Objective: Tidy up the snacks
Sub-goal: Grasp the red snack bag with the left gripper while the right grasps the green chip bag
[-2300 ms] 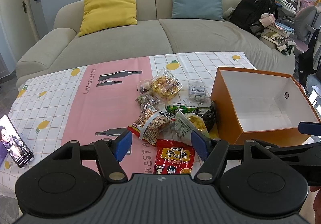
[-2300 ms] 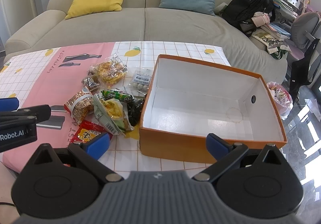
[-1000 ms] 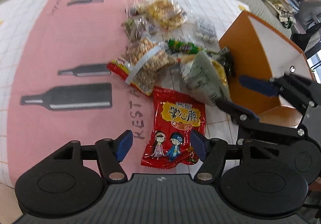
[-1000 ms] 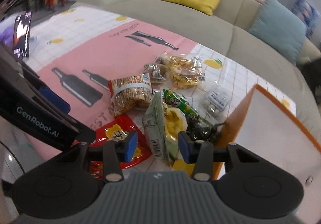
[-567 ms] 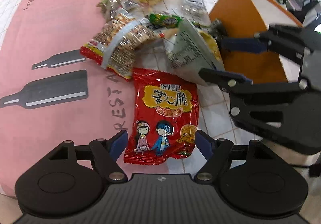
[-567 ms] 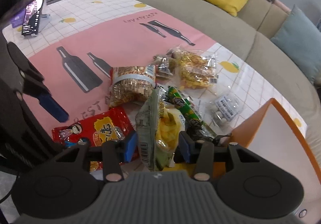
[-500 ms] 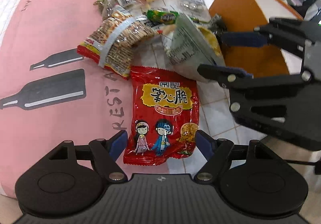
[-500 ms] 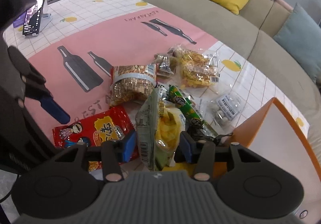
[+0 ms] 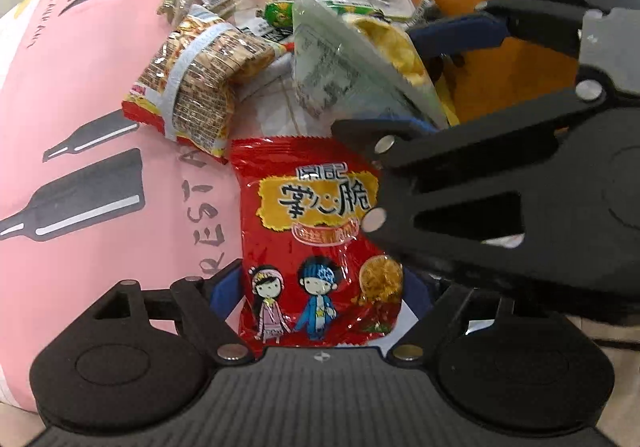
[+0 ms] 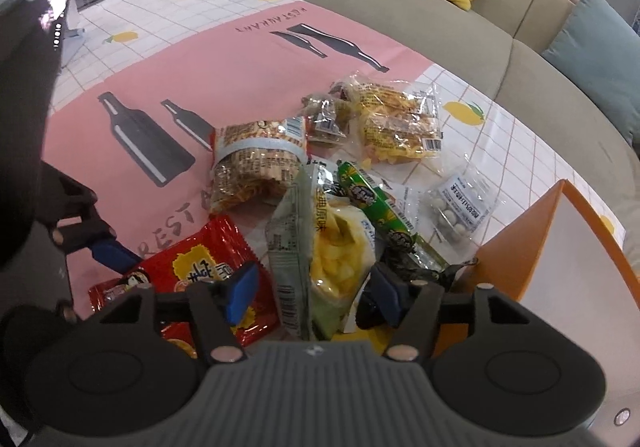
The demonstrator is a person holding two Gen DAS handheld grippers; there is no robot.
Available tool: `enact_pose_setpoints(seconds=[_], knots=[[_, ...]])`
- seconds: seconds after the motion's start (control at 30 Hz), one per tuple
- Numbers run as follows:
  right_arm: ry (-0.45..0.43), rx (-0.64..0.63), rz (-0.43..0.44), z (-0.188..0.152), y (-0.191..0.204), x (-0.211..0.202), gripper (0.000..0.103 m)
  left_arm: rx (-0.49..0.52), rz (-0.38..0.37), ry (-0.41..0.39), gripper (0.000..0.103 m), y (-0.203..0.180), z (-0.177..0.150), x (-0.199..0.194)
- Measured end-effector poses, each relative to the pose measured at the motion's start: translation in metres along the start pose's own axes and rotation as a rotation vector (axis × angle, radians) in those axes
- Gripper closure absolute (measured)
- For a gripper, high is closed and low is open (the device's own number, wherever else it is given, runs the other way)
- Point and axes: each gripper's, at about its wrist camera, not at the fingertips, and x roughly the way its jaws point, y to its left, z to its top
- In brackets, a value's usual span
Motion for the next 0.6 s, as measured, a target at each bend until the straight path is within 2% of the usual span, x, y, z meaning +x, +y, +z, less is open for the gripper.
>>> enact_pose_setpoints(seconds=[0.1, 0.13, 0.17, 0.43, 0.6], knots=[[0.013, 0.029, 0.004, 0.001, -0.001, 0.007, 0.04, -0.018, -0.005, -0.015, 0.012, 0.007, 0.0, -0.001], [0.019, 0.027, -0.001, 0.001, 0.0, 0.01, 0.042, -0.021, -0.004, -0.016, 0.015, 0.009, -0.001, -0.001], [0.028, 0.026, -0.005, 0.001, 0.001, 0.013, 0.049, -0.024, -0.002, -0.018, 0.017, 0.011, 0.0, 0.0], [0.044, 0.084, -0.019, -0.001, 0.002, 0.015, 0.065, -0.061, -0.002, -0.043, 0.021, 0.027, -0.003, -0.005], [0.028, 0.125, -0.023, -0.002, 0.001, -0.001, 0.068, -0.092, -0.012, -0.069, 0.021, 0.033, -0.008, -0.016]])
